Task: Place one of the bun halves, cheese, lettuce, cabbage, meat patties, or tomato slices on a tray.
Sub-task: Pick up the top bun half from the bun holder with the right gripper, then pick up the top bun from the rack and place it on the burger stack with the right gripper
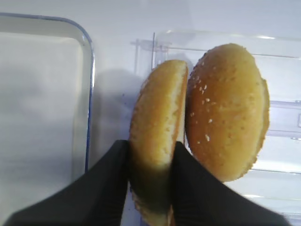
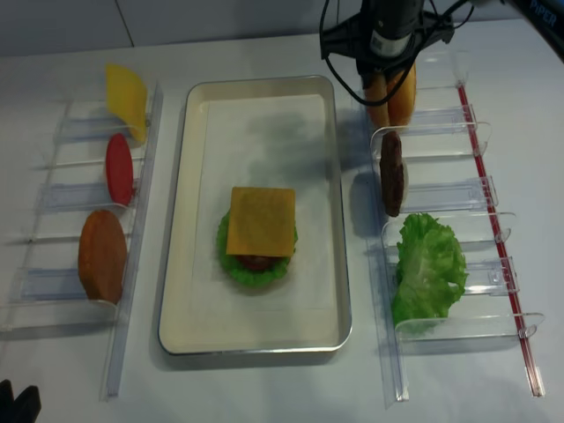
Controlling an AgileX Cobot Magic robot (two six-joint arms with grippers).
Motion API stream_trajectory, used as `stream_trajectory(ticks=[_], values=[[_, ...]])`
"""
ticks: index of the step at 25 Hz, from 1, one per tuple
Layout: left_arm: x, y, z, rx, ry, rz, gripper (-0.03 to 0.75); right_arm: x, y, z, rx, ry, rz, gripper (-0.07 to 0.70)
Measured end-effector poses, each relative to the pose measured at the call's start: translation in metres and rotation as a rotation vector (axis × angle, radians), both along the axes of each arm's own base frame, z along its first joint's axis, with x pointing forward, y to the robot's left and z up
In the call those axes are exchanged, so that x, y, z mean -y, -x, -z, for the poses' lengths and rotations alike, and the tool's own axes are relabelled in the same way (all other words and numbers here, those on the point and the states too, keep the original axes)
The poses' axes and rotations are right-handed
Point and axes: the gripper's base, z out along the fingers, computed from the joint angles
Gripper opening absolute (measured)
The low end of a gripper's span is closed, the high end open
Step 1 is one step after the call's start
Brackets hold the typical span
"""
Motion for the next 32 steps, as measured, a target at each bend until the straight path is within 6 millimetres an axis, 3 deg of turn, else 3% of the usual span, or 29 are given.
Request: stream_trajectory(ticks=[14,32], values=[[0.0,0.0,0.0,0.0,0.0,0.0,0.221,-0.006,0.0,-0.052,0.057,-0.065,-0.06,0.212],[0.0,0.0,0.0,0.0,0.0,0.0,0.221,-0.044,0.028,-0.093,0.06,-0.5,-0.476,0.211]])
